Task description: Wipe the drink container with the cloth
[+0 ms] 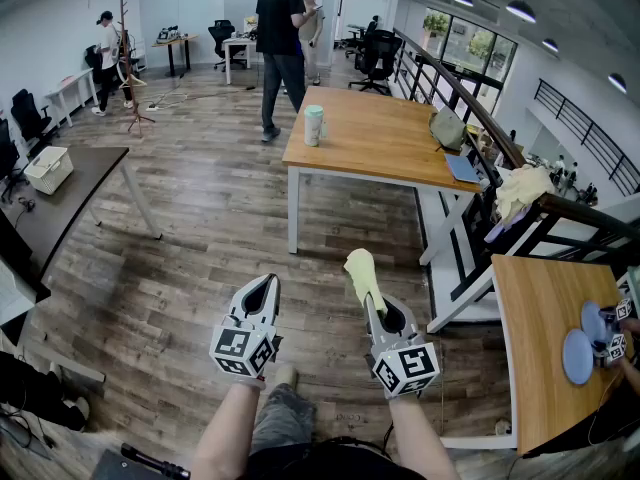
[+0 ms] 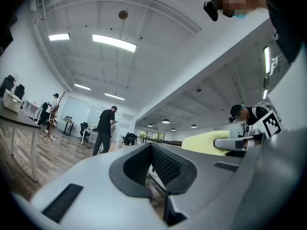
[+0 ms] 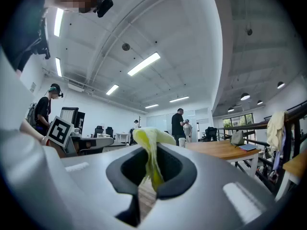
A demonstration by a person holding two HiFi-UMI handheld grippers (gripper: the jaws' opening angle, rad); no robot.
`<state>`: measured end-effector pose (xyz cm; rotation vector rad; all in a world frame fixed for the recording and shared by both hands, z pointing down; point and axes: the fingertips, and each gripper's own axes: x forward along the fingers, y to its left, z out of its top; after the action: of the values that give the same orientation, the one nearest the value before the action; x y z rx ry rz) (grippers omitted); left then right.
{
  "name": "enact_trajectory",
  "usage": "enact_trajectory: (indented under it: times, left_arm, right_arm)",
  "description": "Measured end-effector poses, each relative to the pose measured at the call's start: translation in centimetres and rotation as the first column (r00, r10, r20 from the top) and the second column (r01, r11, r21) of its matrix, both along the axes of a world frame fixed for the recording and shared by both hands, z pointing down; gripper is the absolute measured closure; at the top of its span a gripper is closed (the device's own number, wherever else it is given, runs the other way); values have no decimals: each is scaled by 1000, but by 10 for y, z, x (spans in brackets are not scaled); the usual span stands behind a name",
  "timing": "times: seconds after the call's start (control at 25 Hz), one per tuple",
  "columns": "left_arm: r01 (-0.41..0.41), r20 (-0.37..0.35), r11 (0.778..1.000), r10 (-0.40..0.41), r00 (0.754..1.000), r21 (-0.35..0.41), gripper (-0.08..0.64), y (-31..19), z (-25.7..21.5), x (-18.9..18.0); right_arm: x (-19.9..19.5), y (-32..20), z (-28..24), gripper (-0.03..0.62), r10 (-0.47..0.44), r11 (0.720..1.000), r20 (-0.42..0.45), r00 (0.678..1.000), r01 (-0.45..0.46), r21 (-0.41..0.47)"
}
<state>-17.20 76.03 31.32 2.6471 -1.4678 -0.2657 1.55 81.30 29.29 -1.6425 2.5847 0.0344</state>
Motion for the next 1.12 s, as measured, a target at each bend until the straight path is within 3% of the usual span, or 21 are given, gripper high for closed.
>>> enact_trajectory:
  times: [0.32, 0.64, 1.12]
  left_arm:
    - [-9, 74, 1000, 6, 997, 28, 565, -99, -1, 5]
    - [-42, 77, 999, 43, 996, -24, 565, -181, 8, 10]
    - [-108, 94, 994, 107, 990, 11, 565, -341, -4, 19]
  right_arm:
    - [-1, -97, 6, 568, 11, 1000, -19, 1000, -11, 2]
    - [5, -179, 14, 568, 39, 998, -3, 999, -39, -49]
    - [10, -327, 17, 568, 101, 995, 47, 994, -100, -27]
